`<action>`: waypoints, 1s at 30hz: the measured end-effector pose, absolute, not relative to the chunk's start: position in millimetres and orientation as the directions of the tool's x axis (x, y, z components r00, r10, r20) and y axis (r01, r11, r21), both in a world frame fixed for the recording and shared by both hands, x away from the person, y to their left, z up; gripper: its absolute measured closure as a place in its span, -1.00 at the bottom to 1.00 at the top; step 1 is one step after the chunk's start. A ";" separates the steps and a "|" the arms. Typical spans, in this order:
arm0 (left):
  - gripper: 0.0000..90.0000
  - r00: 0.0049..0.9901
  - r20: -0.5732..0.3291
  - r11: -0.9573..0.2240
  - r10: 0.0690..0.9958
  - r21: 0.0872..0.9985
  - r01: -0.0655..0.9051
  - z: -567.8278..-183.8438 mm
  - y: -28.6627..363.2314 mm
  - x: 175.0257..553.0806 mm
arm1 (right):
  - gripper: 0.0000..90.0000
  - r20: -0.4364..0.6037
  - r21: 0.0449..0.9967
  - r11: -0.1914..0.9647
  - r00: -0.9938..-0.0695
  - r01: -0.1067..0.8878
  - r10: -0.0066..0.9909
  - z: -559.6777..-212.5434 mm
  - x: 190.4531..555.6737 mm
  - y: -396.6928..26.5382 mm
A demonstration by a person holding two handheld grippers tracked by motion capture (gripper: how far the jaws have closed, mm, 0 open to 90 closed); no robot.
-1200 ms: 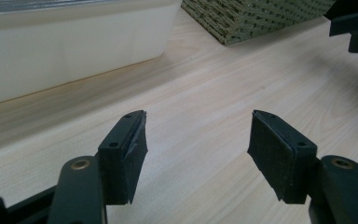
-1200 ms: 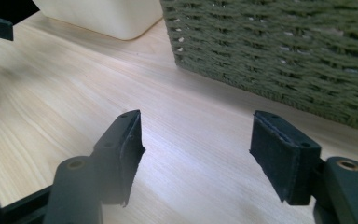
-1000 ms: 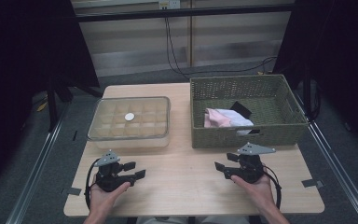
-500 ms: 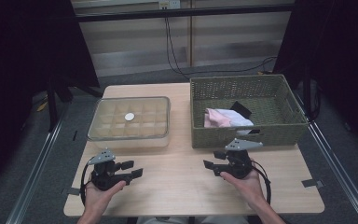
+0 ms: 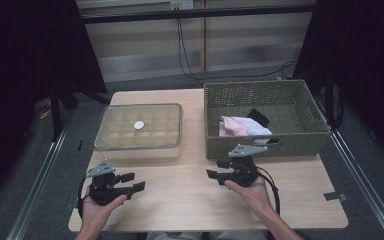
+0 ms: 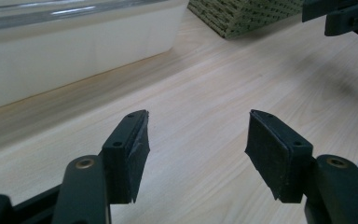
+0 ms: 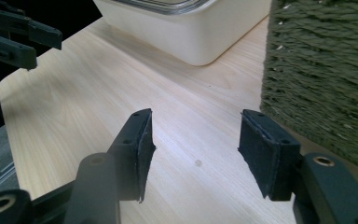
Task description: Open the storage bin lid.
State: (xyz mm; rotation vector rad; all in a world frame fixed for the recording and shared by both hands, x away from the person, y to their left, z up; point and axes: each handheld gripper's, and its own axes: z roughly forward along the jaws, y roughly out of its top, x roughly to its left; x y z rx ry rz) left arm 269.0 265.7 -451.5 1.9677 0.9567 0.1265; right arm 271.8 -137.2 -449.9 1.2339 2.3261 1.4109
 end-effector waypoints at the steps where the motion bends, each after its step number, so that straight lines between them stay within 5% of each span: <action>1: -0.14 0.693 -0.273 -0.280 0.667 0.770 0.573 -451.5 265.7 269.0 | 0.00 0.268 0.795 0.217 -0.649 0.567 0.712 -449.9 271.8 -137.2; 30: -0.27 0.613 -0.281 -0.216 0.738 0.763 0.609 -442.9 313.2 295.8 | -0.04 0.316 0.780 0.219 -0.671 0.586 0.671 -446.9 306.1 -98.5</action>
